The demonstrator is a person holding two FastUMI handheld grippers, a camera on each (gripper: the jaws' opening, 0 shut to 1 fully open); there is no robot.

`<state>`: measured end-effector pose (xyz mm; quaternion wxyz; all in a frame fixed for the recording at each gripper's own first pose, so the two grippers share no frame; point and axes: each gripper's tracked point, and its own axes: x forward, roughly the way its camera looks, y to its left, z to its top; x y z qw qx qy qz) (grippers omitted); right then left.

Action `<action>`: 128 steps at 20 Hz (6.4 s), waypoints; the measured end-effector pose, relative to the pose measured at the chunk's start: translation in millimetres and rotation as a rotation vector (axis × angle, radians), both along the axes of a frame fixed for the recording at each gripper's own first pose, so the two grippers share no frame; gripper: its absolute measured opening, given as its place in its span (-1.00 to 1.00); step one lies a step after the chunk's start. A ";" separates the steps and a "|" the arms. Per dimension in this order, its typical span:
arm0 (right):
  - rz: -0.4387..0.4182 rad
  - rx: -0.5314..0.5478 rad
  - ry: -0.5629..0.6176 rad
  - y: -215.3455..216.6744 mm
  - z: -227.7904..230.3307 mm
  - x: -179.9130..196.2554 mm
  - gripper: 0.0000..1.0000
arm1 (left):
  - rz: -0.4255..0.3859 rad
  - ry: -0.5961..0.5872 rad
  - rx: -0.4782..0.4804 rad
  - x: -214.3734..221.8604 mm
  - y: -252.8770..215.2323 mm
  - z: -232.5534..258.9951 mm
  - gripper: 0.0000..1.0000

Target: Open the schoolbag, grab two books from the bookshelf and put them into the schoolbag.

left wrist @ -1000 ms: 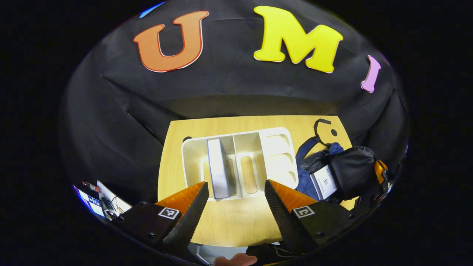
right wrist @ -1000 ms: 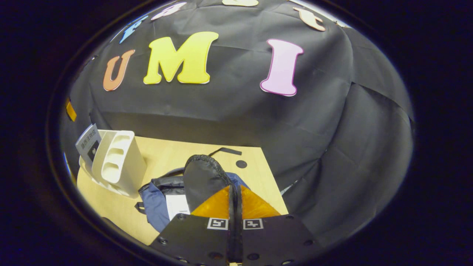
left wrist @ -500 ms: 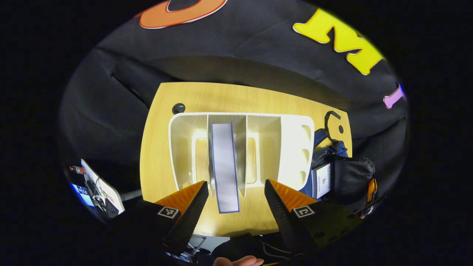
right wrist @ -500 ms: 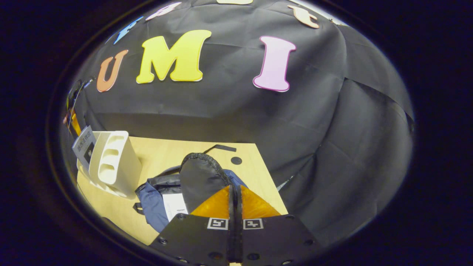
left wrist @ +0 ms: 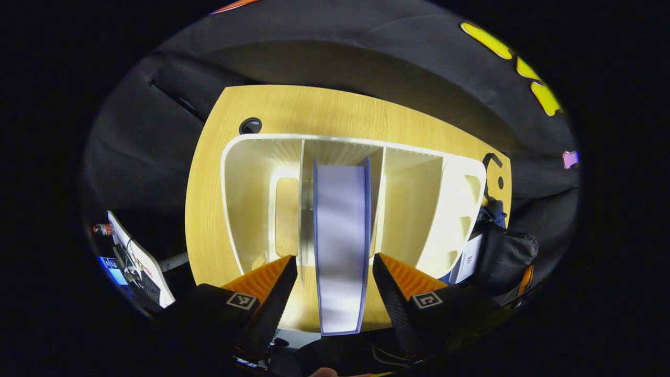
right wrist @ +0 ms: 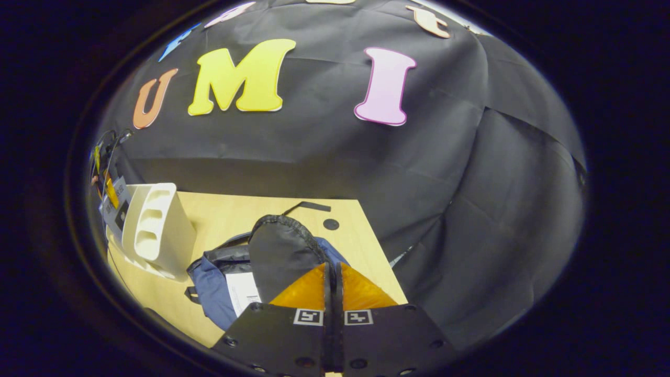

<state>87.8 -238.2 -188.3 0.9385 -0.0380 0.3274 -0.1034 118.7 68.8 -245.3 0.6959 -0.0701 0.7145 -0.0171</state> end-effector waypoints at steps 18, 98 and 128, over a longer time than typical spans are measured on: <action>0.030 0.015 -0.005 -7.2 -8.9 -1.6 -1.00 | 0.013 0.002 0.048 -25.7 5.5 33.4 -0.14; 0.135 0.184 0.130 -14.5 -19.3 -11.0 -0.36 | 0.257 -0.112 -1.059 -103.1 -463.5 -40.8 -0.15; 0.236 0.245 0.139 64.3 -25.1 -26.6 -1.00 | -0.076 -0.049 -0.515 -173.4 -361.9 2.2 0.66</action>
